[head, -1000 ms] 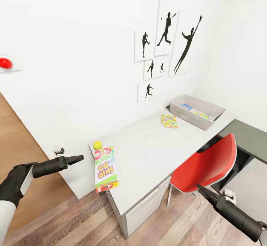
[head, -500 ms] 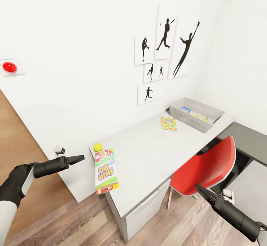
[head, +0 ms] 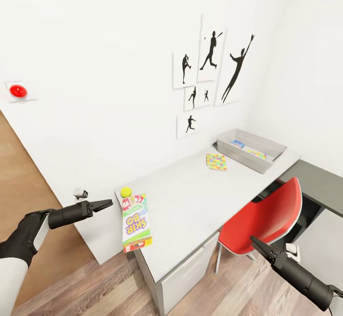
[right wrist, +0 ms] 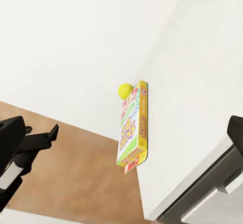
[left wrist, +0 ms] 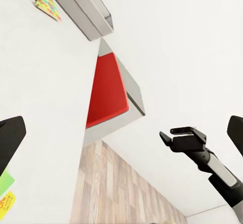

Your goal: Put all the toys in the child's room - the three board games (two on the bed and one on the table), the two jigsaw puzzles on the table, and the tennis ball on the table - inside the toy box on the table in the child's room.

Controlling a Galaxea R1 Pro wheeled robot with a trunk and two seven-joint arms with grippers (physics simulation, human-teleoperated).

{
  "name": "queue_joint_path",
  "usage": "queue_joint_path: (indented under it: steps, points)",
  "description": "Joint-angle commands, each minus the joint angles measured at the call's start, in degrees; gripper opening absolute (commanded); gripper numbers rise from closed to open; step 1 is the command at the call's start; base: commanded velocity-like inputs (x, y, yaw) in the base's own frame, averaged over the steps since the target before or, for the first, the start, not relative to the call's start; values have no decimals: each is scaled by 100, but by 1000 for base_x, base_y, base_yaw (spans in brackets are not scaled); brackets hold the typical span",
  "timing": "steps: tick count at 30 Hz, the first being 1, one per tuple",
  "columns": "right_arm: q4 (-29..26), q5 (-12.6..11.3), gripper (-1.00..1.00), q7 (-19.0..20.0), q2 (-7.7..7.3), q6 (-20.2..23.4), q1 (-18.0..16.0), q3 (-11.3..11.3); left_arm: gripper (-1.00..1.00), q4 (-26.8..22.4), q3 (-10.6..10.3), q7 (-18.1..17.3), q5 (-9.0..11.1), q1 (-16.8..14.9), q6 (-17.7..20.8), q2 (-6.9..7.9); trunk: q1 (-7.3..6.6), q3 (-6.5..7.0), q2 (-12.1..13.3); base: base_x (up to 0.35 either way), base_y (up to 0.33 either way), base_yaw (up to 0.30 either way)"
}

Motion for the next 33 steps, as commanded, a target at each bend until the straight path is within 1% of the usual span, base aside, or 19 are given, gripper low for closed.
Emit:
queue_joint_path:
  steps: [1, 23, 33]
  points:
    - [0, -19, 100, 5, 0, 33, -5, -4, 100, 0, 0, -19, 3, -4, 60, 1, 4, -2, -11, 0, 0, 0]
    - [6, -19, 100, 5, 7, 25, -5, -6, 100, 0, 0, -38, 6, -4, 70, 57, 4, 208, -11, 0, 0, 0]
    - [8, -19, 100, 5, 50, 24, -5, -3, 100, 0, -6, -30, 6, -1, 72, 46, 4, 304, -11, 0, 0, 0]
